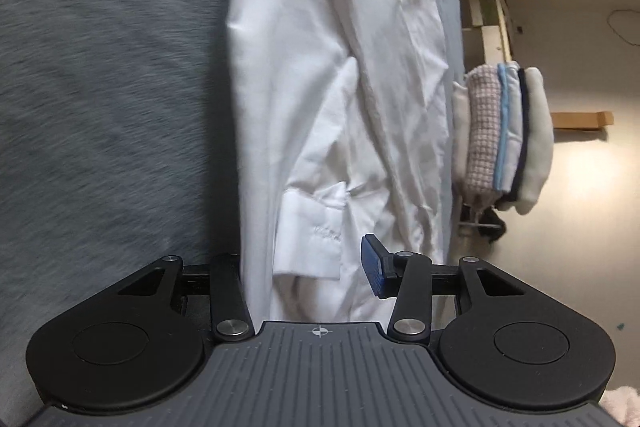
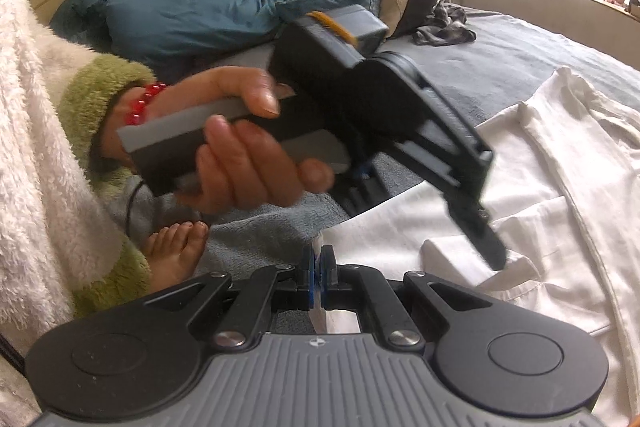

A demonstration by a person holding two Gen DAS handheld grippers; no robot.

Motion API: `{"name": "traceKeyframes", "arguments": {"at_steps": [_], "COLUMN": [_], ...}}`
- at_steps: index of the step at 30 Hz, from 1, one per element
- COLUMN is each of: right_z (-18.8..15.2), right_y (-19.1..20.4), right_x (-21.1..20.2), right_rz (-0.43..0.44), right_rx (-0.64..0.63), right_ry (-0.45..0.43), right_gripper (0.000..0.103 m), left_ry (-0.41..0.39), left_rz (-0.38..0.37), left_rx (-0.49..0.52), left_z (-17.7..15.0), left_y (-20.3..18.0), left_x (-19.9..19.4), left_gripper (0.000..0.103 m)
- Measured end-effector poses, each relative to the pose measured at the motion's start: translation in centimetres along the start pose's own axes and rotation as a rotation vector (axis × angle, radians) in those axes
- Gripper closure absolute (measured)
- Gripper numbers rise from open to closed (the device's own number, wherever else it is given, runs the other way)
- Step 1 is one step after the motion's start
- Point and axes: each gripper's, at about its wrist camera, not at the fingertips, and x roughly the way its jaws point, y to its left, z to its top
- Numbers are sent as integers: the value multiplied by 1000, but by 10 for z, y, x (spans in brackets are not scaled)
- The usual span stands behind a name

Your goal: Fold clothes

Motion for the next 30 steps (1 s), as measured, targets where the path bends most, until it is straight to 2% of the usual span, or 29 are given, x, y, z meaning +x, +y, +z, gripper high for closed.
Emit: {"name": "traceKeyframes", "arguments": {"at_steps": [6,10,11,13,15,16,17,20,24,26,30], "right_z": [-2,-4,-4,-4,-3,-3,-2,-2,-12,-30,-72], "right_y": [-3,-5,-6,-12,-24,-32,-41,-80,-165,-199,-251], "right_x": [-2,-3,-3,-5,-15,-21,-28,-56,-104,-119,-140], "right_rz": [11,32,40,68,92,90,86,41,-75,-131,-215], "right_rx": [9,18,25,48,91,116,144,278,539,653,833], "right_ry": [-21,-21,-15,9,6,-4,-14,-48,-116,-139,-146], "right_gripper": [101,100,98,92,73,68,62,61,54,45,43], "left_ry": [48,36,33,28,20,18,17,18,18,17,14], "left_rz": [-44,-27,-12,20,43,54,64,85,95,100,108], "left_rx": [-36,-26,-15,11,35,49,60,79,79,79,79], "left_z": [5,2,1,-1,-3,-4,-4,-4,-3,-4,-4], "left_y": [7,6,5,1,-4,-6,-8,-10,-11,-12,-15], "left_x": [18,20,20,19,20,20,20,19,19,20,22], "left_gripper": [63,76,82,86,87,87,87,87,87,87,87]}}
